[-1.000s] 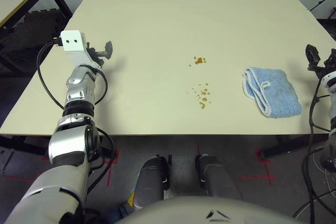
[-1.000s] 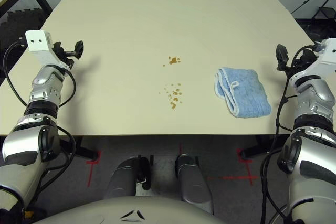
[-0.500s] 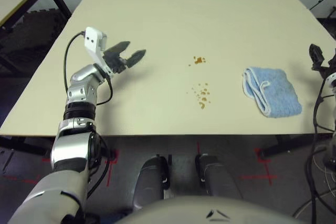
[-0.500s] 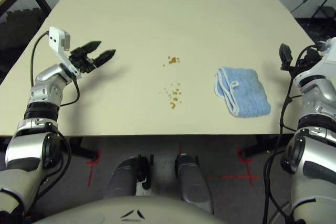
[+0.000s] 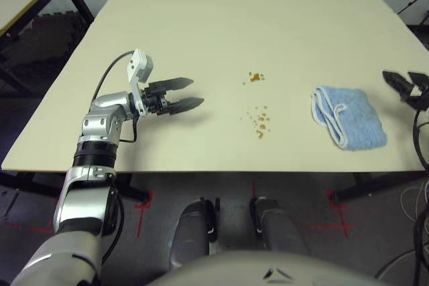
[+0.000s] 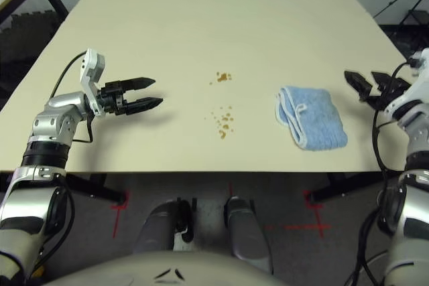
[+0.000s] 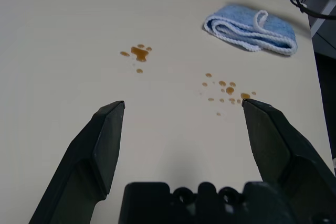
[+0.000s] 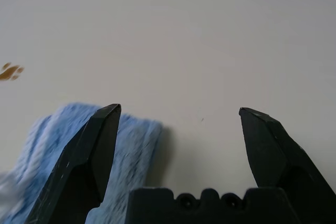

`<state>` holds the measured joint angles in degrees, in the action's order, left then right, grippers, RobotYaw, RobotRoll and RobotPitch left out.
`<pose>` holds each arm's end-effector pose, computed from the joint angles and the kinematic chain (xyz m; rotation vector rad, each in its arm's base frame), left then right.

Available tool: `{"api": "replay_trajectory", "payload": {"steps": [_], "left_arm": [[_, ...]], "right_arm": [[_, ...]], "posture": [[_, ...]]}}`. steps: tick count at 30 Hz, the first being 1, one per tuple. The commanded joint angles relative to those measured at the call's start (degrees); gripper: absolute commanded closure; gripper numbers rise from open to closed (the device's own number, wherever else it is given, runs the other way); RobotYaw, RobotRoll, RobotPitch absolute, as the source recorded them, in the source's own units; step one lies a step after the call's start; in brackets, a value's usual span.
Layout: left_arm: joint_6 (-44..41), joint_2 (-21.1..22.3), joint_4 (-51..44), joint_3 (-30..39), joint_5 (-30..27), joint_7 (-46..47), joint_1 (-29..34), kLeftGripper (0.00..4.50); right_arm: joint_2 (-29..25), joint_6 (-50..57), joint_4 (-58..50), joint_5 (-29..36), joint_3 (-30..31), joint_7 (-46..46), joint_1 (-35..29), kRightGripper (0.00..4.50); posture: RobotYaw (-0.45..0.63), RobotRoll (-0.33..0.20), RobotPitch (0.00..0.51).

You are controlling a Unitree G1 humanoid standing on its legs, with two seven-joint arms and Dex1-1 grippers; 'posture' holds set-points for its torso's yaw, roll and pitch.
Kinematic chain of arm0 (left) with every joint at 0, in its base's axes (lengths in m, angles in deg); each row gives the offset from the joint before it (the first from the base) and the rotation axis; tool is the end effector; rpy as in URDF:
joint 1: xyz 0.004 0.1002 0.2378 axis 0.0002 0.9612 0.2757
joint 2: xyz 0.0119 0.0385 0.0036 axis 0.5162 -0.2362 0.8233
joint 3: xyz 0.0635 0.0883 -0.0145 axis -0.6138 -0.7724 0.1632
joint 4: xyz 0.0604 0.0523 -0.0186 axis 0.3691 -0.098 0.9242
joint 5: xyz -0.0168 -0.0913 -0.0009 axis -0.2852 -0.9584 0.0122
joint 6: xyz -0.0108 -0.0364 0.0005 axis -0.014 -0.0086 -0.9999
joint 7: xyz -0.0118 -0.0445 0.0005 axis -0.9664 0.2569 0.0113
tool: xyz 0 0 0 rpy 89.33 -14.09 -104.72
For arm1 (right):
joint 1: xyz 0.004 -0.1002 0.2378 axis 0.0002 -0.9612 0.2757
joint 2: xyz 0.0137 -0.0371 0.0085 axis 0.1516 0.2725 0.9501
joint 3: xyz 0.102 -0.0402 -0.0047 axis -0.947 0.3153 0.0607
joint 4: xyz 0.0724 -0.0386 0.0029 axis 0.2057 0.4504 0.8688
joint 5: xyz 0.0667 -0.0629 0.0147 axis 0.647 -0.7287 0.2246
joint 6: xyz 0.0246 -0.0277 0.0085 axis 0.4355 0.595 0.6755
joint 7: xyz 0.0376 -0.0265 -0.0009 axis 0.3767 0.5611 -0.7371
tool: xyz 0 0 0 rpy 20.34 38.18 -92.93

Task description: Wipe the water off the table with a rag.

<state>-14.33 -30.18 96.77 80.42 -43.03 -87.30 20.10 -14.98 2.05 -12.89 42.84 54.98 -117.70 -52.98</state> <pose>0.3124 0.2551 0.1415 0.0052 0.0983 -1.1518 0.2326 -0.3927 0.1362 0.1545 0.2202 0.2708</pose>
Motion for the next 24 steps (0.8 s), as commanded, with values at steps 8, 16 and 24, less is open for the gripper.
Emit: {"api": "replay_trajectory", "payload": {"steps": [8, 16, 24], "left_arm": [[2.6, -1.5, 3.9, -0.4, 0.7, 0.1, -1.1, 0.0], [3.3, -1.7, 2.8, 0.1, 0.4, 0.8, 0.5, 0.0], [2.7, -1.7, 0.0, 0.3, -0.3, 1.8, 2.5, 0.0]], "right_arm": [[-0.1, 11.0, -10.7, 0.6, 3.1, -1.5, -5.1, 0.02], [2.9, 9.3, -8.7, -1.6, 6.2, -0.1, -3.2, 0.02], [5.9, 7.8, -7.3, -4.2, 9.4, 0.9, -2.1, 0.02]], "posture": [[-0.27, 0.0, 0.145], [-0.25, 0.0, 0.146], [-0.23, 0.0, 0.148]]}}
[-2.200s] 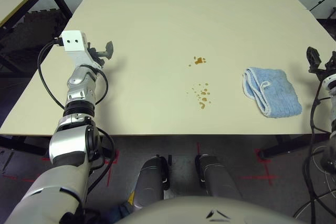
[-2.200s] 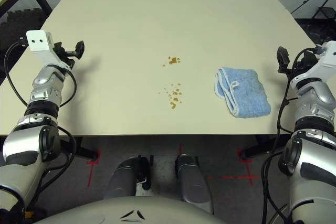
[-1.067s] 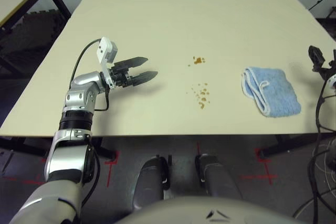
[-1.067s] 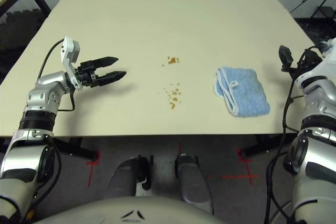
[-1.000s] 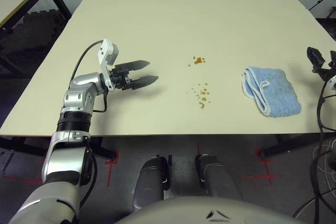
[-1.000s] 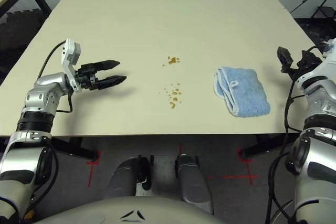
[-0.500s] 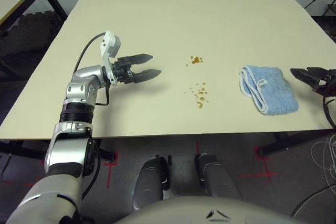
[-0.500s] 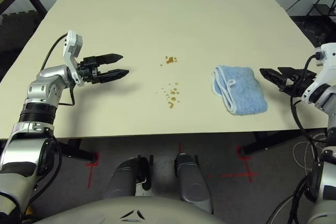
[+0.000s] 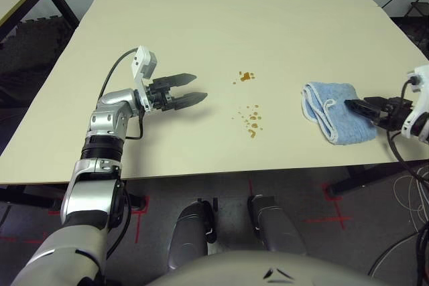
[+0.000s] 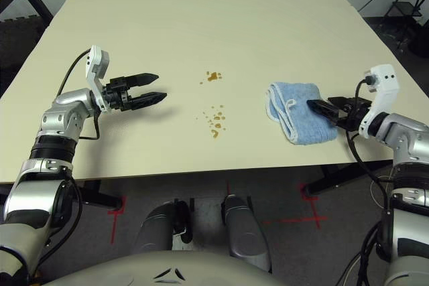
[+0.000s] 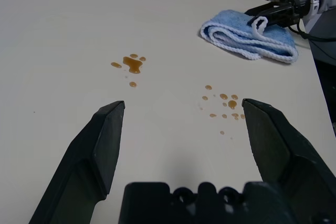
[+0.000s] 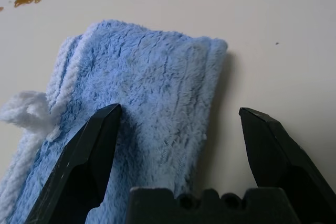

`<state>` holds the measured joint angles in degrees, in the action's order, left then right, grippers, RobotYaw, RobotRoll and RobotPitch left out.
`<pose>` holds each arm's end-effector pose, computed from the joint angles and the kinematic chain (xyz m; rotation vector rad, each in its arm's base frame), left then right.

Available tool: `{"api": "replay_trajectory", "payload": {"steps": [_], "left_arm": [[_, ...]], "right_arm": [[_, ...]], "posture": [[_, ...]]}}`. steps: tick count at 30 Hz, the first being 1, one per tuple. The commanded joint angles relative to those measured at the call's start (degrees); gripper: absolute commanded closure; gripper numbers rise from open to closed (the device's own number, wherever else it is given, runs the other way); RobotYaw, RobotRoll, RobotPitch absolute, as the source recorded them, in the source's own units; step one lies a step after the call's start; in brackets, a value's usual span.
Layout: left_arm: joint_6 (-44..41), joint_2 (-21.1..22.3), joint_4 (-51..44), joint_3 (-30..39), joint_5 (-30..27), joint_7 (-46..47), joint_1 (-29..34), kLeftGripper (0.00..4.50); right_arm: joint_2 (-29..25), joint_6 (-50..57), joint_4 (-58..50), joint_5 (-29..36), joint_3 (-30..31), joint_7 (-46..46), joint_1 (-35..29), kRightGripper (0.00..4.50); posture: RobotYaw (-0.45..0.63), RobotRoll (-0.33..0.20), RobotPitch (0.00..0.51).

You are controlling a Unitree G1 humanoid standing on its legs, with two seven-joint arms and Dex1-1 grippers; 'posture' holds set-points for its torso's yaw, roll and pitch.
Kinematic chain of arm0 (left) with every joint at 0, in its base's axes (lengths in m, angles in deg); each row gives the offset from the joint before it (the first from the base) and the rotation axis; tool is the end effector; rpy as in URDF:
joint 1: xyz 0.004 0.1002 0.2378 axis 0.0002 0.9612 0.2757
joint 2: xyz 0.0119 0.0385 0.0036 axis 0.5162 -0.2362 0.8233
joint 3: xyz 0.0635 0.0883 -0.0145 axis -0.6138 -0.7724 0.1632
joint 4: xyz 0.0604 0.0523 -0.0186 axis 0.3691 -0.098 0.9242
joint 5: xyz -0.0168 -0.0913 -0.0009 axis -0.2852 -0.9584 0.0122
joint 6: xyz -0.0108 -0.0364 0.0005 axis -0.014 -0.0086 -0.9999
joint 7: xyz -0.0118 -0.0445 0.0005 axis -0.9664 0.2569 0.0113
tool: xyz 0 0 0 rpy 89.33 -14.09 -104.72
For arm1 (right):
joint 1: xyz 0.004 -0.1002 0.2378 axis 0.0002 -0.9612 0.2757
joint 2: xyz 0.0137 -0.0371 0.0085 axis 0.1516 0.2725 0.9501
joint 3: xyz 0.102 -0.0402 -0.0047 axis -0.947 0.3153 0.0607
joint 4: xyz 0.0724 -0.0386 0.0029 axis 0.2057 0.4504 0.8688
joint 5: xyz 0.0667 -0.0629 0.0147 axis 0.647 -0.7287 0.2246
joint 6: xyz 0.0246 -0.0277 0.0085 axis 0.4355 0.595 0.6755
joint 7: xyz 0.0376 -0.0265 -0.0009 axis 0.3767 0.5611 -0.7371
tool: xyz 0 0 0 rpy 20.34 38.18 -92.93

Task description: Wipe the water off the table with a rag.

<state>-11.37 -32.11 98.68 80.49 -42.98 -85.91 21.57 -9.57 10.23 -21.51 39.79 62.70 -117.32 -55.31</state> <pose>0.3105 0.2510 0.1263 -0.0214 0.0913 -1.1300 0.2470 -0.3543 0.1128 0.1449 0.4161 0.4111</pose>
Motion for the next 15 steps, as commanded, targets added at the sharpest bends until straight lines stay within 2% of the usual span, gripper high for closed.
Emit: {"api": "replay_trajectory", "payload": {"steps": [1, 5, 10, 15], "left_arm": [[-0.3, 0.3, -2.2, 0.4, -0.4, 0.6, 1.2, 0.0], [-0.4, 0.3, -2.7, 0.6, -0.5, 1.3, 1.6, 0.0], [-0.4, 0.6, -3.1, 0.8, -0.4, 1.6, 2.3, 0.0], [-0.1, 1.0, -2.8, 1.0, -0.2, 1.9, 2.2, 0.0]], "right_arm": [[0.6, -0.2, 1.2, -1.5, 2.2, 0.2, 0.2, 0.02], [0.2, 1.4, 0.2, -1.9, 4.3, -1.7, -0.5, 0.02], [-0.5, 1.2, -1.2, -1.9, 5.5, -4.0, -1.2, 1.63], [-0.2, 1.7, -3.9, -0.6, 4.9, -5.2, -1.4, 3.59]], "posture": [[-0.23, 0.0, 0.148], [-0.22, 0.0, 0.153], [-0.22, 0.0, 0.158], [-0.21, 0.0, 0.159]]}}
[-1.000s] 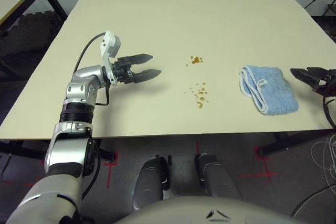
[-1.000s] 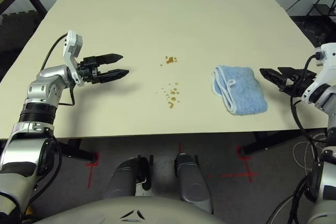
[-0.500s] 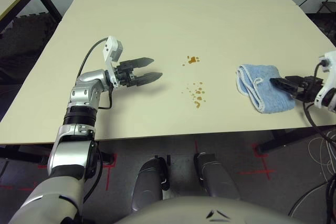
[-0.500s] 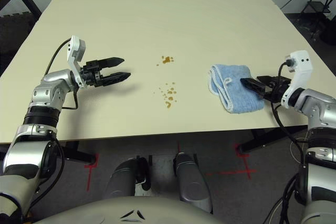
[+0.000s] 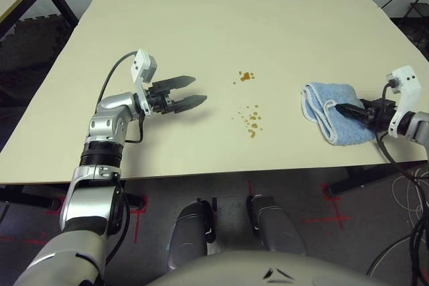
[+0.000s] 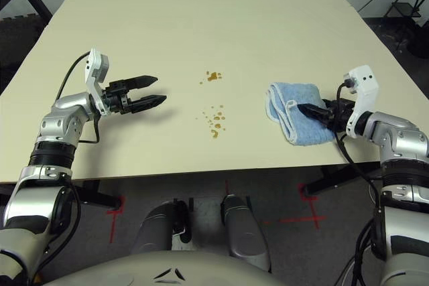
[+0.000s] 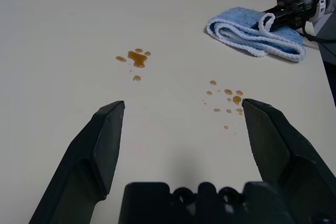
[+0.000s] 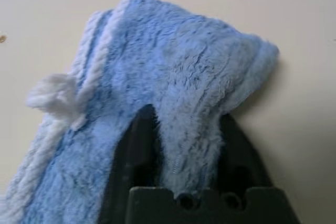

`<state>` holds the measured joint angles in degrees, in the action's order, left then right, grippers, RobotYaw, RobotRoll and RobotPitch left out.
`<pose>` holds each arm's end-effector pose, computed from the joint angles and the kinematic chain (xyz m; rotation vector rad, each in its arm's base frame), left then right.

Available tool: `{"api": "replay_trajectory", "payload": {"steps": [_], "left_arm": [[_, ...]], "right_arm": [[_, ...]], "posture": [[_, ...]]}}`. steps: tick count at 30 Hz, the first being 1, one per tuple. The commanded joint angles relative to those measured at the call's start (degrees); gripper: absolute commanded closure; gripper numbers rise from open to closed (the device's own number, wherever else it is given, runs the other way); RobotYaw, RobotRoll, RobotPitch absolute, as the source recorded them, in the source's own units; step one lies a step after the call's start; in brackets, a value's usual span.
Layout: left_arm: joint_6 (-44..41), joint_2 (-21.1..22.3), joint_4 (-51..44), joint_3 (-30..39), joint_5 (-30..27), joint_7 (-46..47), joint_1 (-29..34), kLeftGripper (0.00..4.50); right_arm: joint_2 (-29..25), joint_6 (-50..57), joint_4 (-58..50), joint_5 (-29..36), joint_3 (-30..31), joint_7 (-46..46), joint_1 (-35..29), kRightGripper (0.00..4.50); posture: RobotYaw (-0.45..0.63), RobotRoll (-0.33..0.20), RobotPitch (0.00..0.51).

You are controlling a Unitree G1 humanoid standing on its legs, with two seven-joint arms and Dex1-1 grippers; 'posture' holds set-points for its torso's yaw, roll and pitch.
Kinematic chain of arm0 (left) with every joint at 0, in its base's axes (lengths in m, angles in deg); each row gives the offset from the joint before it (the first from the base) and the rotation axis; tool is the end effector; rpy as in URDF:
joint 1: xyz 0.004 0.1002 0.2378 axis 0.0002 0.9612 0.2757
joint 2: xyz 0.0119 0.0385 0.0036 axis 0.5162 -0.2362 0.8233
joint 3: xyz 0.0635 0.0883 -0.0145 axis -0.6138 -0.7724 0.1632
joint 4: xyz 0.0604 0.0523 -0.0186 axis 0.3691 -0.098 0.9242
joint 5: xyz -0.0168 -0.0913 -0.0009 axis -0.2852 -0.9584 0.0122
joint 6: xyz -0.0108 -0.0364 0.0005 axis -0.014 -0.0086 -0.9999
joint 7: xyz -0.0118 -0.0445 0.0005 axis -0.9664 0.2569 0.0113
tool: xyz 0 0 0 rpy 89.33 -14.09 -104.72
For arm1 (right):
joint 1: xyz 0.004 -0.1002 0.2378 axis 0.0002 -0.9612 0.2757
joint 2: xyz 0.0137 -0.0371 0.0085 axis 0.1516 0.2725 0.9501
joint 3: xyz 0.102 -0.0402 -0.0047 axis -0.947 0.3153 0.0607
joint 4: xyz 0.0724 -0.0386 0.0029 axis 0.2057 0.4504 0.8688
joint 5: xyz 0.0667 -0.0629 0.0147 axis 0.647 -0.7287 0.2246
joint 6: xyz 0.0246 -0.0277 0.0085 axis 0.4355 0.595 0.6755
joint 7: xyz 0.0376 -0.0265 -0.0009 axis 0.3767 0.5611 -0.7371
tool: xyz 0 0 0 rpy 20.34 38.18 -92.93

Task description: Wipe the water off the table with a rag.

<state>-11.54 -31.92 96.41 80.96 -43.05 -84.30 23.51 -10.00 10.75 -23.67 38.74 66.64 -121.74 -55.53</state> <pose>0.3052 0.2531 0.1236 -0.0147 0.0892 -1.1005 0.2508 -0.3464 0.1136 0.0990 0.4651 0.5269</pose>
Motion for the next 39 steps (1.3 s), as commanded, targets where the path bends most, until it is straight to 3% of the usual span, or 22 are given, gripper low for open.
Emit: {"api": "replay_trajectory", "payload": {"steps": [1, 3, 13, 26, 39], "left_arm": [[0.1, 0.9, -0.6, 0.5, -0.1, 0.3, 0.2, 0.0], [0.2, 1.0, -0.5, 0.5, 0.0, 0.4, 0.2, 0.0], [0.2, 2.0, -0.2, 0.3, 0.1, 0.1, 0.0, 0.0], [0.9, 2.0, 0.6, 0.1, 0.3, -0.1, -0.2, 0.0], [1.2, 2.2, 0.2, 0.3, 0.3, 0.3, 0.3, 0.0]], "right_arm": [[0.6, 2.0, -2.6, 1.1, 0.4, -0.7, -1.1, 3.97], [1.4, 3.7, -4.0, 2.5, -0.5, -0.5, -0.9, 4.49], [8.8, 21.0, -17.3, 13.8, -8.7, 12.7, 2.0, 4.49], [15.2, 26.5, -29.1, 13.3, -3.8, 22.9, -7.9, 4.49], [24.8, 33.6, -38.6, 17.3, -0.4, 29.0, -9.4, 4.49]], "posture": [[-0.21, 0.0, 0.16], [-0.21, 0.0, 0.16], [-0.21, 0.0, 0.169], [-0.21, 0.0, 0.165], [-0.2, 0.0, 0.163]]}}
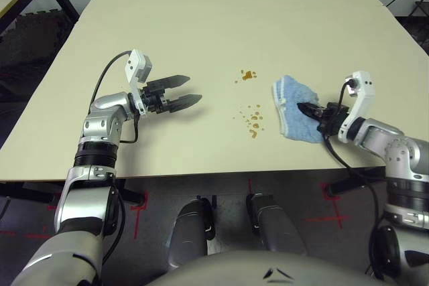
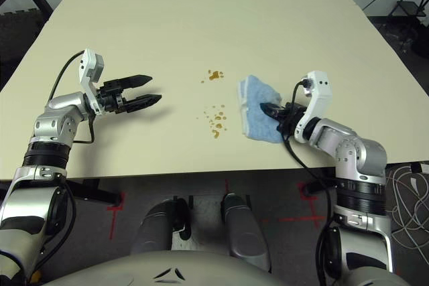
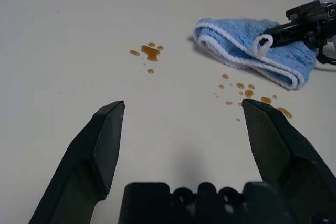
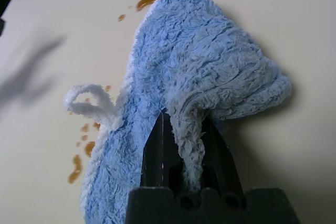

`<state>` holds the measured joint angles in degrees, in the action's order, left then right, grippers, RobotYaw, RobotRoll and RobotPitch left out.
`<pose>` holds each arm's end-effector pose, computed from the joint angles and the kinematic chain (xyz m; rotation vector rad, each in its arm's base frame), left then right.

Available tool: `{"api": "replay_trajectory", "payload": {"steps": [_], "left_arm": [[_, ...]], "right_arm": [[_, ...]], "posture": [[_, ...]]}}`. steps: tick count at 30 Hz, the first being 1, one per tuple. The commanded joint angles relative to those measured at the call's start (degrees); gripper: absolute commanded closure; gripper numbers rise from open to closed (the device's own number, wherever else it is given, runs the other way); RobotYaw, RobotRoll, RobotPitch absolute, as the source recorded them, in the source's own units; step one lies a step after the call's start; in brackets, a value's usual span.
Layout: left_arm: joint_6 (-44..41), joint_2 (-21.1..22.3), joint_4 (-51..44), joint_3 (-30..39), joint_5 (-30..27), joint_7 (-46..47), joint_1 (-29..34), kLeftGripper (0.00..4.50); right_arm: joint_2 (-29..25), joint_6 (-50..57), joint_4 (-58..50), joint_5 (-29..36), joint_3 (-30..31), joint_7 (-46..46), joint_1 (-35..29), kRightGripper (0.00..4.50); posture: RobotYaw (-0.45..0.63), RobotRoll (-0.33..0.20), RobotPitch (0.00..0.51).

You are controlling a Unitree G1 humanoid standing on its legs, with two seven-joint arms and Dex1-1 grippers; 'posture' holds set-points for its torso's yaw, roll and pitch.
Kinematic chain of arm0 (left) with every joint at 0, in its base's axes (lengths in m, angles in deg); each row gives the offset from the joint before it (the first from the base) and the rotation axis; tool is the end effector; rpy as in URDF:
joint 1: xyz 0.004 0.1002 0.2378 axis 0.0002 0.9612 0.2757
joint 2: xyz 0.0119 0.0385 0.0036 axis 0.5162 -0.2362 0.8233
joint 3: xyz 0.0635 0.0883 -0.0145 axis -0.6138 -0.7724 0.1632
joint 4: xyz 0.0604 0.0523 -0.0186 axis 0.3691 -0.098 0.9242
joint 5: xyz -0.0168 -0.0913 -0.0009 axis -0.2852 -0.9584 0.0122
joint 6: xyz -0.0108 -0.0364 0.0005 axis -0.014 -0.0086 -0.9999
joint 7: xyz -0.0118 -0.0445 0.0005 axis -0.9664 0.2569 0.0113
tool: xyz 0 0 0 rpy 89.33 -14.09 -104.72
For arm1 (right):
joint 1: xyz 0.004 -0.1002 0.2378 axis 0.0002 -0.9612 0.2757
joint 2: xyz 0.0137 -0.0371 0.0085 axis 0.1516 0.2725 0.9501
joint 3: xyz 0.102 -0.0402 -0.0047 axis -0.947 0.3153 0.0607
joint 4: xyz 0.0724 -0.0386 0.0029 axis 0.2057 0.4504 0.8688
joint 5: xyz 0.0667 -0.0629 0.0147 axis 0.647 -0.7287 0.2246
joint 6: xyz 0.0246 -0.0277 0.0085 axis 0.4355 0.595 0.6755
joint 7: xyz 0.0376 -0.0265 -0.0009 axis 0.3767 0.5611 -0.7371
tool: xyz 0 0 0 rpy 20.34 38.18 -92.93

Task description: Wipe the water off the table with a rag.

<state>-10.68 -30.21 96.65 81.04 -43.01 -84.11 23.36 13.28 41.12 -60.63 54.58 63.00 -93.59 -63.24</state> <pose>0.3042 0.2609 0.1287 0.0179 0.0860 -1.0780 0.2388 -0.2252 0.0995 0.4398 0.4764 0.5811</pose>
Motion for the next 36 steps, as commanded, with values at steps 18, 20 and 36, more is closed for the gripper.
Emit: {"api": "replay_trajectory", "payload": {"steps": [18, 20, 36], "left_arm": [[0.4, 0.4, -0.9, 0.3, 0.1, 1.2, 1.3, 0.0], [0.5, 0.3, -1.0, 0.3, 0.1, 1.3, 1.4, 0.0], [1.5, -0.2, 0.5, -0.1, 0.4, 1.6, 0.4, 0.0]], "right_arm": [[8.4, 5.3, -9.2, 1.5, 14.8, 3.6, -5.2, 4.49], [8.0, 4.6, -8.2, 1.2, 13.8, 3.9, -4.5, 4.49], [0.7, 0.6, 3.0, 2.7, 2.1, 3.5, 4.4, 4.49]], "posture": [[-0.18, 0.0, 0.165], [-0.18, 0.0, 0.164], [-0.19, 0.0, 0.158]]}}
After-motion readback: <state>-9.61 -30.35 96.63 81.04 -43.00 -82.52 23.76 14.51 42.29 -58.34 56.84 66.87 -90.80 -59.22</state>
